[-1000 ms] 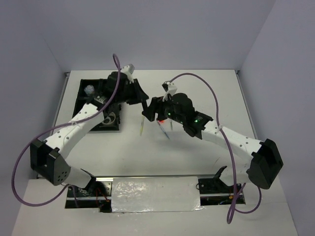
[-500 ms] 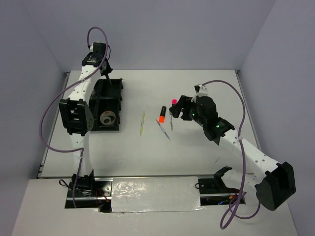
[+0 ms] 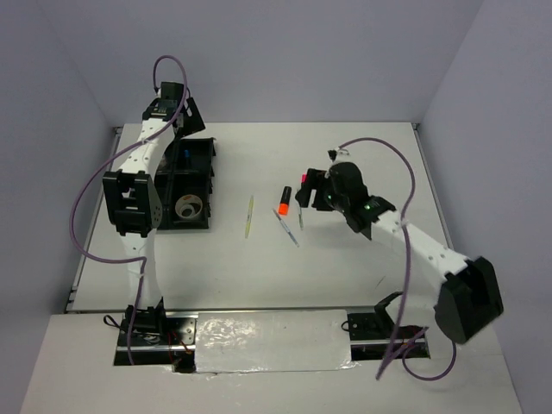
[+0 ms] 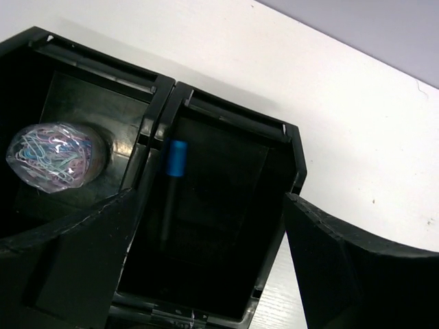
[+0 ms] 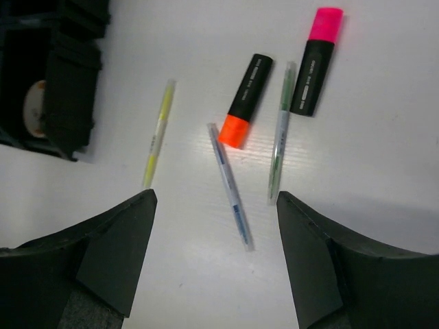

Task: Sort the stationery into containers
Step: Place the pen in the storage box, then pick up the pen from the center of the board.

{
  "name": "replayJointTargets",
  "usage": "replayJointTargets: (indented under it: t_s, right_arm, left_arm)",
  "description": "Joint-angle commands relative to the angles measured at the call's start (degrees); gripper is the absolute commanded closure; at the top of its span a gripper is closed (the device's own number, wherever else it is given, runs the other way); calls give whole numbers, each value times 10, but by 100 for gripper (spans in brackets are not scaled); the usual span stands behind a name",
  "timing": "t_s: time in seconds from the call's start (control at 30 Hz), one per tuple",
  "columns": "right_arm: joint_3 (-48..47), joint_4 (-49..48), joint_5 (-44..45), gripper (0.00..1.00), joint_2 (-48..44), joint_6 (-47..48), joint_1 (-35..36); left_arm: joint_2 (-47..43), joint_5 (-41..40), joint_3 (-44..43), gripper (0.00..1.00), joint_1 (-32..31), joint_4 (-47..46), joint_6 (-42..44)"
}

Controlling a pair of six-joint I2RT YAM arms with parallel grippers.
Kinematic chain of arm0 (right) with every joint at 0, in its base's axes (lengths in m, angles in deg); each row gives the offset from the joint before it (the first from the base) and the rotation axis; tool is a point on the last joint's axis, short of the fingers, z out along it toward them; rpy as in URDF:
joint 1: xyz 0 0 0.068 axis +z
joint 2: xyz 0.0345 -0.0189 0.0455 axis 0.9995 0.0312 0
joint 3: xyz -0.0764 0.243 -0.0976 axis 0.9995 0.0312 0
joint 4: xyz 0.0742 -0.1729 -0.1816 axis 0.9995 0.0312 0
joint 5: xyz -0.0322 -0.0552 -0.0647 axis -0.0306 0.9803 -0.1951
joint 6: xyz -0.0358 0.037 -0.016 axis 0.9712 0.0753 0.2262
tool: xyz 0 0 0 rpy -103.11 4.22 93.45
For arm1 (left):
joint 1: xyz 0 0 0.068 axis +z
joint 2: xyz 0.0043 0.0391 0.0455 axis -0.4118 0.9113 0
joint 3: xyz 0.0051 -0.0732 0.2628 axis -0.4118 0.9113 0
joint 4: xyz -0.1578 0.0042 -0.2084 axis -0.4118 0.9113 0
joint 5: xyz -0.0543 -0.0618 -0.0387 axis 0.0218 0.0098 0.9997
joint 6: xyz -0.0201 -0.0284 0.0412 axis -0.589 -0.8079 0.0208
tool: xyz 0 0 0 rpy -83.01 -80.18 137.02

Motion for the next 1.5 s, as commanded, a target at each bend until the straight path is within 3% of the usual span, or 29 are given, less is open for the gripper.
replayJointTargets:
  t_s: [0.0, 0.13, 0.2, 0.23, 0.33, 0.4, 0.63, 0.87, 1.1, 1.23, 1.33, 1.47]
  right_arm:
    - [-88, 56, 26, 21, 106, 12, -17]
    - [-190, 117, 46, 25, 248, 17, -30]
    - [-243, 143, 64, 29, 316, 19, -36]
    - [-260, 149, 70, 30, 335, 18, -38]
    - [-301, 159, 87, 35, 388, 12, -49]
    - [-329, 164, 109, 38, 416, 12, -53]
    - [-442, 227, 112, 42, 520, 26, -65]
    - [-462, 238, 114, 49, 549, 21, -70]
    - [-463, 247, 80, 49, 569, 29, -76]
    - [-403, 213, 66, 71, 536, 20, -82]
    - [-346, 170, 57, 79, 485, 19, -82]
    - [-277, 117, 72, 85, 400, 42, -70]
  left_arm:
    - [-13, 18, -22, 1, 2, 5, -6]
    - [-74, 36, -27, 1, 2, 52, -18]
    - [-124, 50, 33, 1, 1, 54, -28]
    - [-186, 58, 64, 1, 1, 41, -33]
    - [-324, 99, 280, 1, 0, -49, -39]
    - [-387, 119, 341, 1, -3, -84, -45]
    - [-436, 145, 435, 1, -37, -76, -38]
    - [-469, 123, 468, 1, -59, -91, -45]
    - [-487, 123, 471, 1, -71, -86, -41]
    - [-490, 156, 479, 1, -90, -103, -45]
    - [-482, 181, 484, 1, -125, -131, -52]
    - [-452, 325, 506, 1, -156, -218, -84]
